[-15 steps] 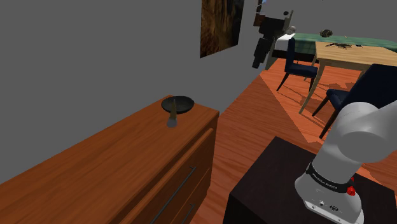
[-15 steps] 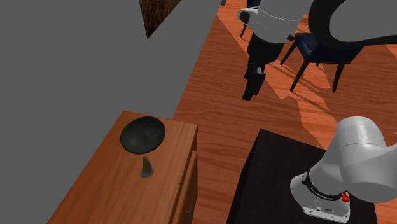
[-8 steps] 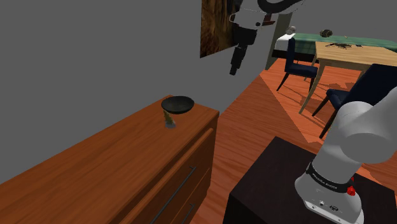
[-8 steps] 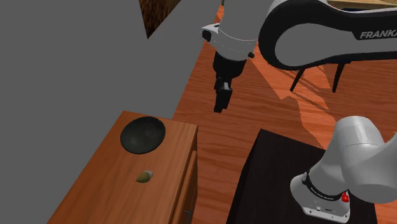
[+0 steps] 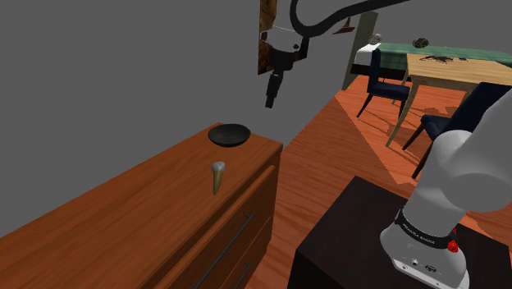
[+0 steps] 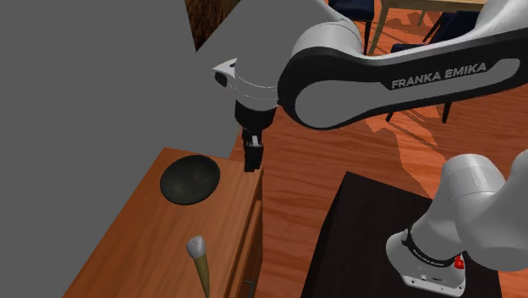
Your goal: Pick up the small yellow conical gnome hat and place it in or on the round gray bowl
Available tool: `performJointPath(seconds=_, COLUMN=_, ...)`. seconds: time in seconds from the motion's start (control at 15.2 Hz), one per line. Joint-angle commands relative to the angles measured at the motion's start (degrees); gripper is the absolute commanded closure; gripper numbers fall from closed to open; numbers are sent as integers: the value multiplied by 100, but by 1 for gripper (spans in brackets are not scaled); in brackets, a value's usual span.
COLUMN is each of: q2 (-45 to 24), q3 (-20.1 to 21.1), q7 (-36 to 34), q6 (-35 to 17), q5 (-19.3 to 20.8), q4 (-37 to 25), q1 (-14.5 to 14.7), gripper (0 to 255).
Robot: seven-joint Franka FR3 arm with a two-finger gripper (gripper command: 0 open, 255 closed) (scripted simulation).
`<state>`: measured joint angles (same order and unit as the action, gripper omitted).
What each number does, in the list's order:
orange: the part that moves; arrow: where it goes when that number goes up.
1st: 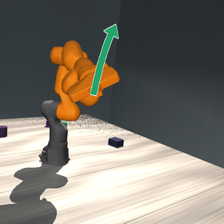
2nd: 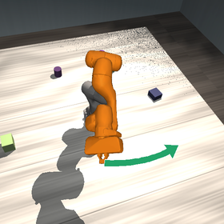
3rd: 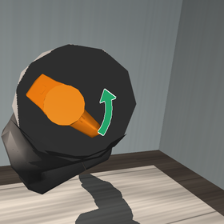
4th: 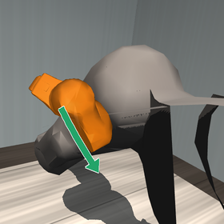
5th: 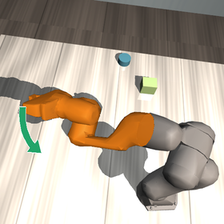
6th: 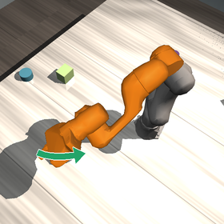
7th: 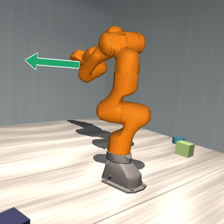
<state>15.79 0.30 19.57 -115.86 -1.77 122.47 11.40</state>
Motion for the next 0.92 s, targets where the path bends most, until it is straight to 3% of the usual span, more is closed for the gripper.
performJointPath(seconds=0.0, q2=-366, q3=68, q7=115, q6=-158, q5=-24, q4=-246, q1=93, gripper=0)
performJointPath(seconds=0.86, q2=-2390, q3=538, q7=640, q6=-839, q5=73, q4=-1775, q1=591, gripper=0)
